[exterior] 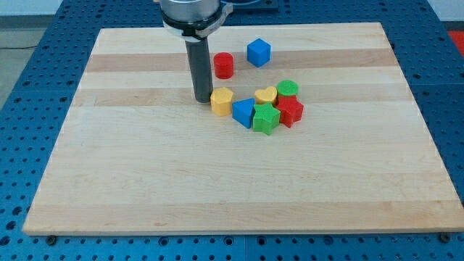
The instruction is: Push yellow hexagon into blue triangle
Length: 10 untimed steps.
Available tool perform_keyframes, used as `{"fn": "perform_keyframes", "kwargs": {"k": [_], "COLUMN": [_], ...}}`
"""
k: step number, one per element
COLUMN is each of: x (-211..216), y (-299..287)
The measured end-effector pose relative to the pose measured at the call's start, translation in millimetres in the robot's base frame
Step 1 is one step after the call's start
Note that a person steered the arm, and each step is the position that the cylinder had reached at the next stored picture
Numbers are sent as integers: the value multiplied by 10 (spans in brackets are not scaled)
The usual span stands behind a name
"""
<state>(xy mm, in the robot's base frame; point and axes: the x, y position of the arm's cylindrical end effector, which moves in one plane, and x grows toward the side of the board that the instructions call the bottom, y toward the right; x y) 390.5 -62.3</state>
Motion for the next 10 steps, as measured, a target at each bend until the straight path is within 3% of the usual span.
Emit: {"fn": "perform_keyframes", "kwargs": {"k": [8, 10], "x": [-8, -352], "y": [180, -612]}}
